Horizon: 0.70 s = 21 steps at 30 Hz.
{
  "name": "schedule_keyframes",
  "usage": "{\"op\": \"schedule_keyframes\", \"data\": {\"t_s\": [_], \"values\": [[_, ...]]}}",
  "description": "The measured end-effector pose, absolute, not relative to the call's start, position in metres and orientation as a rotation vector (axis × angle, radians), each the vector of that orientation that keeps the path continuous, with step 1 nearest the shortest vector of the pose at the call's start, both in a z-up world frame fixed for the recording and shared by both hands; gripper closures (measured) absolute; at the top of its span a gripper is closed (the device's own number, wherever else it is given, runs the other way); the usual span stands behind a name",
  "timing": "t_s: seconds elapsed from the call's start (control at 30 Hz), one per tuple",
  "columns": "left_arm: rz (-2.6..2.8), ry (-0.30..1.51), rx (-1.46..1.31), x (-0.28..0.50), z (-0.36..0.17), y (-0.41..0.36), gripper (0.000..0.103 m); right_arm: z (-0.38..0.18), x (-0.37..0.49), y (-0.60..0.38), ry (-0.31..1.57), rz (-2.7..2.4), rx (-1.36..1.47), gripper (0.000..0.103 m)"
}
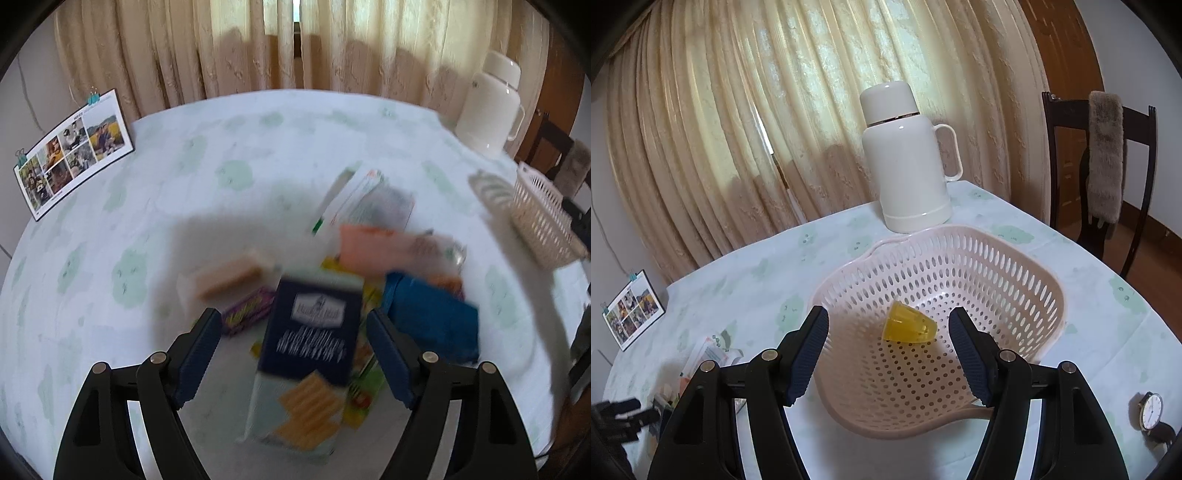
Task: Organize snacks
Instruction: 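Carry the jelly cup to the pink basket and release it with the right tool, then lift the cracker box with the left tool and carry it toward the basket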
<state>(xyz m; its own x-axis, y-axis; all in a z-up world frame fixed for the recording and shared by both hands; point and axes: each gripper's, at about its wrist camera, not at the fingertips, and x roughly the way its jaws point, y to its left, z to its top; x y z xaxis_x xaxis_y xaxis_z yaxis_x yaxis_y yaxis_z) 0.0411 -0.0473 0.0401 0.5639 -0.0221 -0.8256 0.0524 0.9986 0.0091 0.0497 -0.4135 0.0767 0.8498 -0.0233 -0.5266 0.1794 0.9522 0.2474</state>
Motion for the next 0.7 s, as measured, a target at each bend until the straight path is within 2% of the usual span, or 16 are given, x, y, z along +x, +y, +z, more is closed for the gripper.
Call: {"op": "schedule_keyframes", "data": {"t_s": [0.3,0.33,0.37,0.4,0.43,0.7], "values": [[-0.035,0.995,0.066,0.027,0.018,-0.049,0.025,0.076,0.050,-0.412,0.551,-0.099,0.304,0.035],[-0.035,0.989,0.067,0.027,0.019,-0.049,0.027,0.076,0.050,-0.412,0.551,-0.099,0.304,0.035],[-0.039,0.984,0.067,0.027,0.020,-0.049,0.037,0.076,0.049,-0.412,0.551,-0.100,0.307,0.035],[-0.052,0.983,0.064,0.027,0.021,-0.050,0.053,0.076,0.049,-0.412,0.550,-0.099,0.310,0.035],[-0.055,0.980,0.070,0.026,0.023,-0.052,0.056,0.076,0.049,-0.412,0.548,-0.099,0.313,0.035],[-0.029,0.909,0.131,0.025,0.043,-0.067,0.057,0.078,0.047,-0.414,0.535,-0.098,0.326,0.035]]}}
